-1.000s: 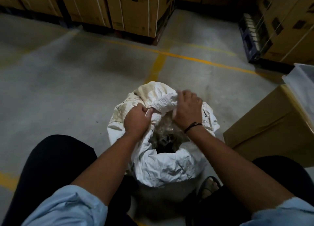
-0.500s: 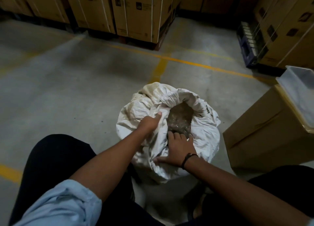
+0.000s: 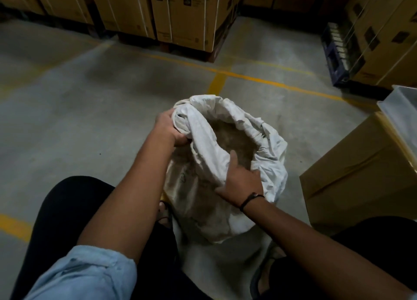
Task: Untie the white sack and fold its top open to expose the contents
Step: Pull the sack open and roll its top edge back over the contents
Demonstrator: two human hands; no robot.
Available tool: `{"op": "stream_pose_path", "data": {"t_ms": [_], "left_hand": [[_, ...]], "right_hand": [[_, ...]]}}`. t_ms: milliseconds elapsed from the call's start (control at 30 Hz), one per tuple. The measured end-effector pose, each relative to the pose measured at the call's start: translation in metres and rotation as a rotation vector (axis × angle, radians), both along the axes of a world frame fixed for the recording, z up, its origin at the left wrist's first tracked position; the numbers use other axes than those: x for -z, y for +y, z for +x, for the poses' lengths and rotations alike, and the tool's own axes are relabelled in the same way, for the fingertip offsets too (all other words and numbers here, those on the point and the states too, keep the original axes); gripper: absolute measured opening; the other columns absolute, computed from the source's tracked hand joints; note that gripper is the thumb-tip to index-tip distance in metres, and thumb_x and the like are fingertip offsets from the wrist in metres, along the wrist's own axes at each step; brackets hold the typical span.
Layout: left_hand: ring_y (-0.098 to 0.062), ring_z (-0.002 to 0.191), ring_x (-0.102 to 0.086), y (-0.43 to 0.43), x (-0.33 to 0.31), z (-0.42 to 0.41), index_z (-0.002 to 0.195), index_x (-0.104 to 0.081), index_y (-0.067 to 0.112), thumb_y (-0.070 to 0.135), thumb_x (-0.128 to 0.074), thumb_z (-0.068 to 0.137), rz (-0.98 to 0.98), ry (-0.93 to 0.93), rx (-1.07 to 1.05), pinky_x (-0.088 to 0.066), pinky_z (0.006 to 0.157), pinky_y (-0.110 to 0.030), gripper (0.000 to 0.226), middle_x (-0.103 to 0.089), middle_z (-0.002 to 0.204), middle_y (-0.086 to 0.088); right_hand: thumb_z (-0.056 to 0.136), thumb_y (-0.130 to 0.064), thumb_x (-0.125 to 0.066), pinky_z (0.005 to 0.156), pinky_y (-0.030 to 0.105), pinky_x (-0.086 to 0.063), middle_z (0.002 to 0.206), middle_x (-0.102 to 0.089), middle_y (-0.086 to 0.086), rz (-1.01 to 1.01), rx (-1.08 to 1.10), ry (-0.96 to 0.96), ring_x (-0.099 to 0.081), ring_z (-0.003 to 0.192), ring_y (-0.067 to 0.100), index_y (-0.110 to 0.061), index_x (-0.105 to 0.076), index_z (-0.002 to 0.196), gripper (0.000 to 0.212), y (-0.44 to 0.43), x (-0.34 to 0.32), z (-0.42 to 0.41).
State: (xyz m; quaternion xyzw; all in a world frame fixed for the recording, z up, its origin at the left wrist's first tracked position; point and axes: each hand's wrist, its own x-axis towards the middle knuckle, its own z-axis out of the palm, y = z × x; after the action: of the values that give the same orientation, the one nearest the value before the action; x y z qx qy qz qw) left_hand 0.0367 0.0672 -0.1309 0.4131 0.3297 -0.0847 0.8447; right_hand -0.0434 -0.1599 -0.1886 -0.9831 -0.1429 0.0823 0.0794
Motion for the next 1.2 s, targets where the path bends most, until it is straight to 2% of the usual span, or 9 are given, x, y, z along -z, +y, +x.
{"op": "stream_pose_path", "data": {"t_ms": [133,233,300,500,667,833,967,1067,1200], "left_hand": [[-0.038,0.125,-0.058,0.033,0.027,0.006,0.133,-0.065,0.009,0.037,-0.039,0.101,-0.101,0.076,-0.06,-0.041,0.11,-0.046,0.05,-0.063,0.138,-0.017],[-0.034,0.129,-0.054,0.02,0.039,0.01,0.14,-0.057,0.013,0.038,-0.036,0.103,0.063,0.141,0.0,-0.04,0.11,-0.041,0.049,-0.06,0.141,-0.012],[-0.036,0.129,-0.055,0.007,0.04,0.003,0.14,-0.051,0.015,0.045,-0.052,0.097,0.794,0.191,0.011,-0.045,0.107,-0.041,0.053,-0.057,0.144,-0.012],[-0.04,0.116,-0.055,-0.016,0.014,-0.004,0.128,-0.055,0.016,0.041,-0.061,0.092,1.95,0.129,0.0,-0.048,0.09,-0.045,0.045,-0.056,0.131,-0.016],[-0.018,0.11,-0.065,-0.069,-0.028,-0.008,0.13,-0.059,0.031,0.046,-0.077,0.081,1.734,-0.575,1.012,-0.05,0.084,-0.031,0.054,-0.07,0.116,0.007],[-0.025,0.132,-0.051,-0.038,0.006,0.004,0.152,-0.036,0.034,0.074,-0.084,0.055,2.06,-0.432,1.686,-0.038,0.113,-0.045,0.115,-0.053,0.148,0.003],[-0.029,0.119,-0.06,-0.006,0.033,0.001,0.151,-0.036,0.031,0.055,-0.077,0.072,2.29,-0.614,1.726,-0.047,0.101,-0.043,0.092,-0.058,0.139,-0.002],[-0.035,0.085,-0.071,-0.02,0.036,-0.001,0.128,-0.059,0.019,0.028,-0.053,0.086,2.236,-0.986,1.359,-0.056,0.068,-0.041,0.043,-0.07,0.103,-0.011],[-0.032,0.064,-0.06,-0.043,0.05,-0.016,0.122,-0.061,0.014,0.016,-0.042,0.088,2.211,-1.387,0.92,-0.049,0.049,-0.041,0.039,-0.066,0.093,-0.011]], "right_hand": [[0.068,-0.03,-0.065,0.081,0.049,-0.046,0.083,-0.07,0.011,-0.128,-0.023,-0.259,-0.065,0.067,0.032,-0.006,-0.046,0.141,0.079,-0.032,0.018,0.028],[0.075,-0.027,-0.051,0.077,0.046,-0.039,0.084,-0.066,0.007,-0.192,-0.114,-0.3,-0.063,0.064,0.03,-0.008,-0.045,0.14,0.069,-0.041,0.035,0.031],[0.08,-0.023,-0.042,0.076,0.046,-0.038,0.082,-0.063,0.007,-0.19,-0.137,-0.353,-0.06,0.061,0.029,-0.007,-0.044,0.141,0.063,-0.041,0.041,0.03],[0.081,-0.015,-0.061,0.079,0.048,-0.039,0.08,-0.061,0.007,-0.202,-0.105,-0.361,-0.06,0.063,0.031,-0.009,-0.04,0.146,0.069,-0.042,0.051,0.038],[0.079,-0.016,-0.064,0.08,0.048,-0.038,0.079,-0.061,0.005,-0.199,-0.113,-0.366,-0.06,0.062,0.03,-0.008,-0.037,0.149,0.076,-0.037,0.049,0.044],[0.078,-0.018,-0.065,0.078,0.047,-0.04,0.076,-0.061,0.006,-0.181,-0.136,-0.454,-0.059,0.06,0.03,-0.007,-0.038,0.149,0.077,-0.043,0.049,0.042],[0.072,-0.037,-0.066,0.09,0.049,-0.035,0.102,-0.065,0.005,-0.214,-0.172,-0.252,-0.064,0.086,0.03,-0.016,-0.025,0.153,0.093,-0.035,0.035,0.035],[0.064,-0.076,-0.067,0.106,0.056,-0.028,0.144,-0.04,0.009,-0.184,-0.135,0.014,-0.045,0.128,0.032,-0.026,-0.005,0.156,0.122,-0.027,0.018,0.041],[0.048,-0.087,-0.071,0.118,0.053,-0.025,0.163,-0.016,0.006,0.026,-0.126,0.136,-0.022,0.147,0.032,-0.027,0.008,0.157,0.147,-0.019,0.004,0.046]]}}
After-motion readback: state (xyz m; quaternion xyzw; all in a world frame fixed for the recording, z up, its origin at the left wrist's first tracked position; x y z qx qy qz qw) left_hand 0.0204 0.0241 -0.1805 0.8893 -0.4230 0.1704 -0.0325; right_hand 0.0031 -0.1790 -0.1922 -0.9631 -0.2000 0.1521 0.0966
